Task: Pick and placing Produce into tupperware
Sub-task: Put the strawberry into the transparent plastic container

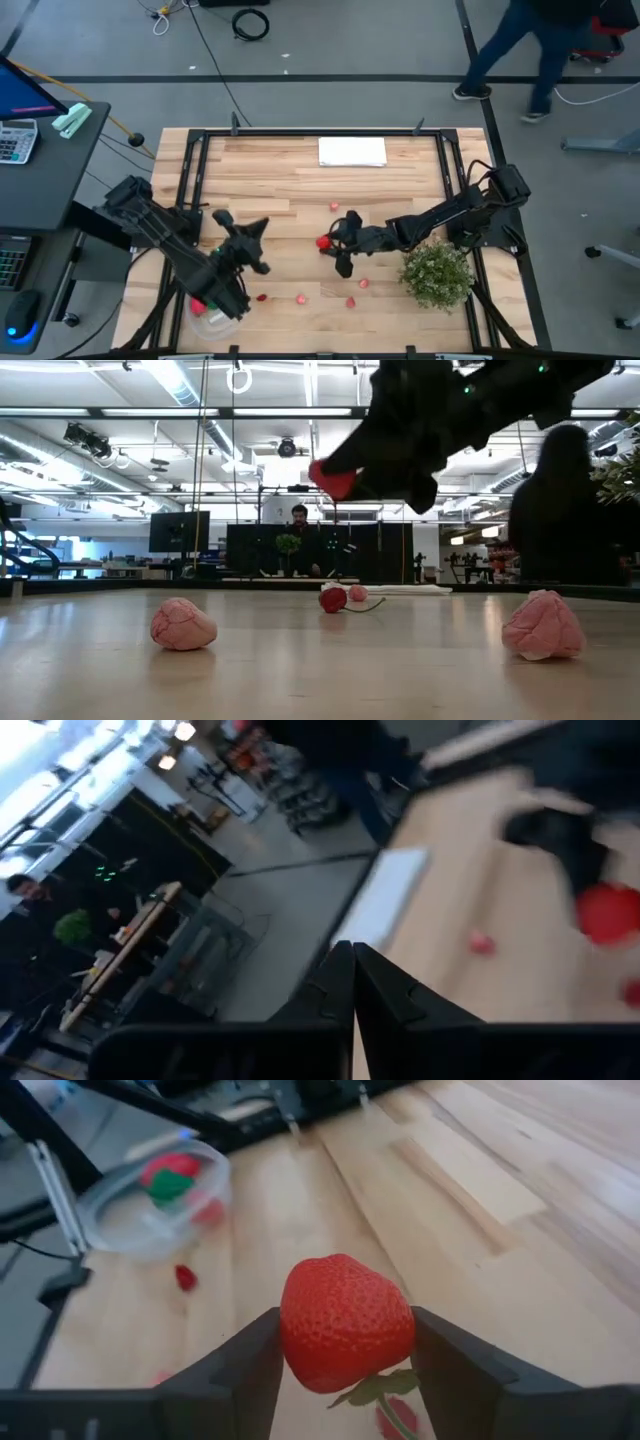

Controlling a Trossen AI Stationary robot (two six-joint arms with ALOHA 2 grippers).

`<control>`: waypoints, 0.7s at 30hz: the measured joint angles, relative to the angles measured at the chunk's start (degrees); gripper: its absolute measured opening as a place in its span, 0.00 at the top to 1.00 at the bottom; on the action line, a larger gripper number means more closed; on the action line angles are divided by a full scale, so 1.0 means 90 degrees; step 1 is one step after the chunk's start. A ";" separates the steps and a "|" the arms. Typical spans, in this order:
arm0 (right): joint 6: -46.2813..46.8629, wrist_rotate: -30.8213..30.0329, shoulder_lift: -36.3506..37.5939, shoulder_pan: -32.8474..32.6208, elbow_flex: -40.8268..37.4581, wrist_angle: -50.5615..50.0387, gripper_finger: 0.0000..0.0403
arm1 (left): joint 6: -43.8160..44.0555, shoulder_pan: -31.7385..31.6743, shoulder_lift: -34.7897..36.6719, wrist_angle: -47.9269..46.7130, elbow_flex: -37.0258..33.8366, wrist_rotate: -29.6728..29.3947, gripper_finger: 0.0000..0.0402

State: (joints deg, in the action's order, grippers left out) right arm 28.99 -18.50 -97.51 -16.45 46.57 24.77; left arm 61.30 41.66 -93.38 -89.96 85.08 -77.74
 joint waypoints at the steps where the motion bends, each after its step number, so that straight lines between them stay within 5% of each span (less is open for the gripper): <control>1: 0.0016 -0.0091 0.0001 -0.0062 0.0000 0.0087 0.49 | -0.0005 -0.0114 0.0125 -0.0001 0.0000 -0.0093 0.98; 10: -0.0149 -0.0345 -0.0753 -0.0448 0.0433 0.1122 0.49 | -0.0017 -0.1850 0.1519 0.0097 0.0002 0.0050 0.94; 13: -0.0592 -0.0335 -0.1493 -0.0488 0.1256 0.1121 0.49 | -0.0251 -0.2635 0.1806 0.0344 0.0002 0.1032 0.93; 18: -0.1688 -0.0251 -0.2663 -0.0431 0.3089 0.0770 0.49 | -0.2150 -0.3645 0.1796 0.0837 0.0002 0.2982 0.94; 21: -0.1888 -0.0054 -0.3212 -0.0377 0.4211 0.0282 0.49 | -0.3231 -0.4039 0.1705 0.1170 0.0005 0.3559 0.96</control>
State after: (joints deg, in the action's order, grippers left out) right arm 12.00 -18.99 -126.42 -19.84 84.46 27.30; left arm 32.21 5.31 -78.04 -79.43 85.12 -45.71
